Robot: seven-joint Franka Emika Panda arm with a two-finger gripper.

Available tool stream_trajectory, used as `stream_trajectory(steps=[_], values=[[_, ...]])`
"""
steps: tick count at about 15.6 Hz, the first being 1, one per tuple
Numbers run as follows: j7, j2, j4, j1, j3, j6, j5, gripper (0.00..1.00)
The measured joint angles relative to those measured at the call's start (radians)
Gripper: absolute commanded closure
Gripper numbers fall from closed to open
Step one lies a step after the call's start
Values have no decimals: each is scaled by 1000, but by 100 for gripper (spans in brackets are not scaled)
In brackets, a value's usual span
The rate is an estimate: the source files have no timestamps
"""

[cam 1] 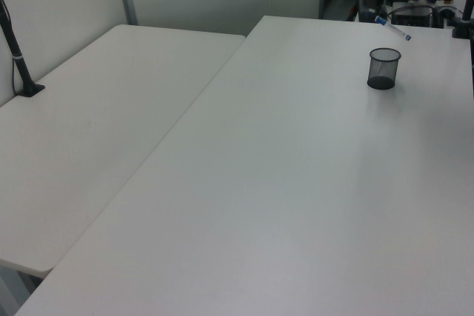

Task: Insert the marker
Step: 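Carry the held marker over to the black mesh pen cup, then lower the marker tip into the pen cup opening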

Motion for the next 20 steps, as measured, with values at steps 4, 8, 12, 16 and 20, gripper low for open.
stream_trajectory(steps=[4, 8, 12, 16, 20], values=[[-3, 76, -13, -3, -35, 94, 0, 100], [-3, 118, -13, -8, -54, 156, 1, 100], [-3, 130, -12, -8, -54, 175, 26, 100], [0, 143, -13, -3, -54, 195, 32, 100], [36, 169, -12, 15, -52, 226, 37, 100]])
